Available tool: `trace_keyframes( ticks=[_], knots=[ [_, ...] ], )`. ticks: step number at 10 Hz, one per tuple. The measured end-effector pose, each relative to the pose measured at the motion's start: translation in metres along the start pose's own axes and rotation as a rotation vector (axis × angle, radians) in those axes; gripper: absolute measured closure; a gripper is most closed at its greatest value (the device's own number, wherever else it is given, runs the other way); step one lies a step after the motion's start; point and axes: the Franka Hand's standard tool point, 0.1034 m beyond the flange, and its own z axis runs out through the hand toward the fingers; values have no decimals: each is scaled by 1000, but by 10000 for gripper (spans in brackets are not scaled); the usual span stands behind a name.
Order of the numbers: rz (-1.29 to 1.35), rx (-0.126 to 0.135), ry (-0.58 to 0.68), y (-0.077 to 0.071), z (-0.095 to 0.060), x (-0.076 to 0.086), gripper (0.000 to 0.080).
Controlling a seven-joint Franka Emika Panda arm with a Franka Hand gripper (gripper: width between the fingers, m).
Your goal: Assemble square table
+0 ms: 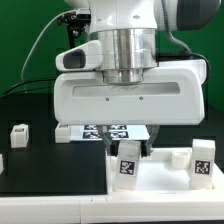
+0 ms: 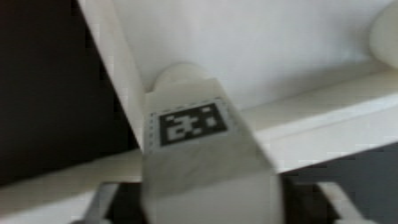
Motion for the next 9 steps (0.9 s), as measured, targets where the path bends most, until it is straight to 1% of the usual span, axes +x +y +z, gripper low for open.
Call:
trace_keyframes(
  ticks=[3,5,7,8,9],
  knots=[
    [298,-10,4,4,0,0,503],
    [644,-11,-5,7,1,-1,503],
    [983,-19,-42,4,2,-4,506],
    [1063,-20,-34,5,2,-3,506],
    [1058,-21,-35,5,2,-3,506]
  ],
)
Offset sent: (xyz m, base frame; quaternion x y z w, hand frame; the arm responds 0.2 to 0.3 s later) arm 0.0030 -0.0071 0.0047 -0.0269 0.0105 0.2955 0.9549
